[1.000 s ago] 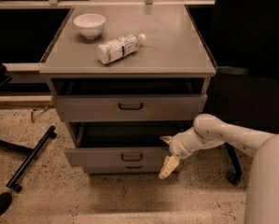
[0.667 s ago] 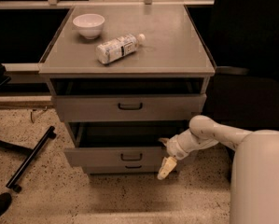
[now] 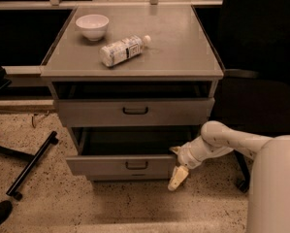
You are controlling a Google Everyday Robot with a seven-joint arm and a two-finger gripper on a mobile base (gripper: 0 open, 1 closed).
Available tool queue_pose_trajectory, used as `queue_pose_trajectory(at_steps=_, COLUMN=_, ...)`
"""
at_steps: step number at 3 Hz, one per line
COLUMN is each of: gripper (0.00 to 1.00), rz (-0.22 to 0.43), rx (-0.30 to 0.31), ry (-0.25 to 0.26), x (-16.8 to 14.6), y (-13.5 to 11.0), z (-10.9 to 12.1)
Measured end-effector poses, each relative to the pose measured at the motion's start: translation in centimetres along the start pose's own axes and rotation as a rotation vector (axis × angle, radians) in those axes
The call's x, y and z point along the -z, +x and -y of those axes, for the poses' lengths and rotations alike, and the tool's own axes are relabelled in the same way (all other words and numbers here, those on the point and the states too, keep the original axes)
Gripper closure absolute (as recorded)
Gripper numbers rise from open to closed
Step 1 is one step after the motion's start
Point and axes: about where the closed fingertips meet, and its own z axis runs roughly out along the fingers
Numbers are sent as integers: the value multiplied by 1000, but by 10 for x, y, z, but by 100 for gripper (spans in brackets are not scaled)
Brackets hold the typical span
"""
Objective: Open middle drawer
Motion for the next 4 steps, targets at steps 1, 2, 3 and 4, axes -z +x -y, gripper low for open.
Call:
queue_pose_trajectory(at_steps=1, gripper=0, rz=-35, rx=-39, ry=-2, x=17, y=9, z=-31)
queue_pose_trajectory(at_steps=2, gripper=0, rz=-25, rx=-71, ry=-22, x=18, y=17, z=-49)
queue_pose_trajectory(at_steps=3, gripper=0, rz=-25, rx=-71, ry=-22, x=18, y=17, z=-50)
queue_pose_trajectory(at_steps=4, gripper=0, rz=-53, rx=-116, ry=-88, x=16, y=24, z=-69)
